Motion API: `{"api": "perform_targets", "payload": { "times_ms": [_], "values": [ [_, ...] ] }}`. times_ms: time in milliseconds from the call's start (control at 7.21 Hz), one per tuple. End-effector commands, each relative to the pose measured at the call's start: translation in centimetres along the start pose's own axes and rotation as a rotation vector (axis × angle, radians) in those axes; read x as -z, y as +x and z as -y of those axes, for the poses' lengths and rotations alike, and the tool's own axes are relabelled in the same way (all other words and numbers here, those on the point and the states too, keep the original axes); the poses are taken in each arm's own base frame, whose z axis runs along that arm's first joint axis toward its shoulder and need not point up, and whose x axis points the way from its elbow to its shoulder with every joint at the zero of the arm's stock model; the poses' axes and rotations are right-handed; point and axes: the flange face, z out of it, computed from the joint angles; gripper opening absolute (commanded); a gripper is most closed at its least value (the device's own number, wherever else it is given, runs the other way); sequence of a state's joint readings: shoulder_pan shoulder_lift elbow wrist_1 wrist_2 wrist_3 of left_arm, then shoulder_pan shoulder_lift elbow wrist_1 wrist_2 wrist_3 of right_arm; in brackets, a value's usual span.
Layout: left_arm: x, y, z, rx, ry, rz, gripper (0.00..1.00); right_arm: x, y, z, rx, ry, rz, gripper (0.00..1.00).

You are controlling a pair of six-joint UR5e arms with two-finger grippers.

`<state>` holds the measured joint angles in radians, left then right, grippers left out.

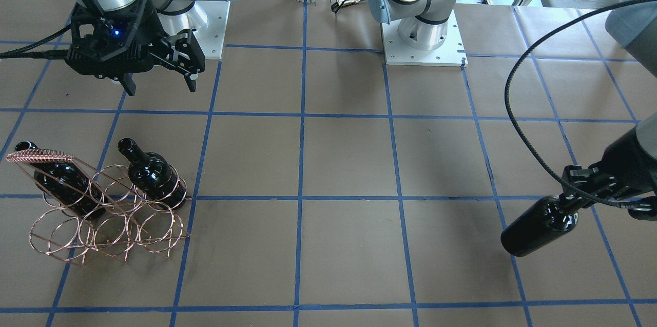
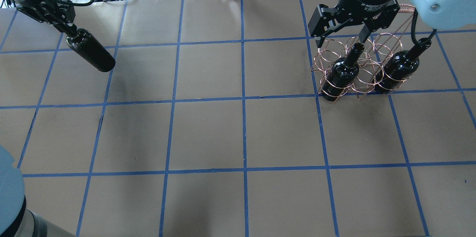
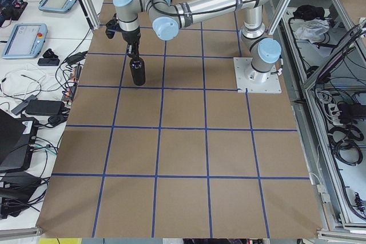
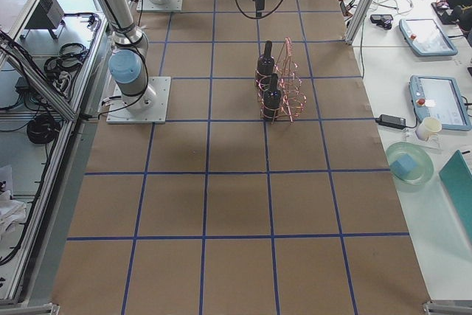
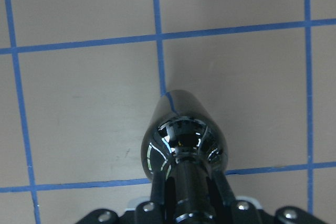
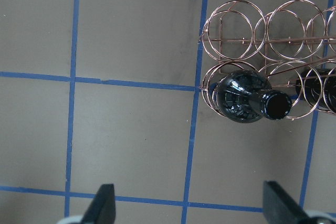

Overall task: Place wine into wine basket
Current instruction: 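Close the left gripper on the bottle neck and lift it upright, then carry the upright bottle toward the table center and lower it down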

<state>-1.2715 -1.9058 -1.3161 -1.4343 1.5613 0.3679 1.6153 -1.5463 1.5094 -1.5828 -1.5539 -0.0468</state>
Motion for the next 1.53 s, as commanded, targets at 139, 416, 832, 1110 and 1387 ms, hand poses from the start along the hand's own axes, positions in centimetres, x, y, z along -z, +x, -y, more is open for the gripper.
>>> {"api": "perform_targets", "payload": {
  "times_ms": [139, 416, 832, 1110, 1387],
  "values": [
    [1.4, 11.4, -2.8, 0.074, 0.021, -0.092, 0.0, 0.0, 0.0, 0.0, 0.004, 0.0, -0.003, 1.0],
    [-0.2, 20.9, -6.3, 0.054, -0.012, -0.091, 0.0, 0.0, 0.0, 0.0, 0.001, 0.0, -0.003, 1.0],
    [-2.0, 30.3, -10.2, -0.03, -0.049, -0.096, 0.0, 0.0, 0.1, 0.0, 0.002, -0.002, -0.008, 1.0],
    [-2.5, 34.6, -13.0, -0.032, -0.071, -0.089, 0.0, 0.0, 0.1, 0.0, 0.001, -0.002, -0.008, 1.0],
    [-3.1, 36.8, -15.2, -0.077, -0.092, -0.086, 0.0, 0.0, 0.0, 0.0, 0.002, -0.003, -0.005, 1.0]
  ]
}}
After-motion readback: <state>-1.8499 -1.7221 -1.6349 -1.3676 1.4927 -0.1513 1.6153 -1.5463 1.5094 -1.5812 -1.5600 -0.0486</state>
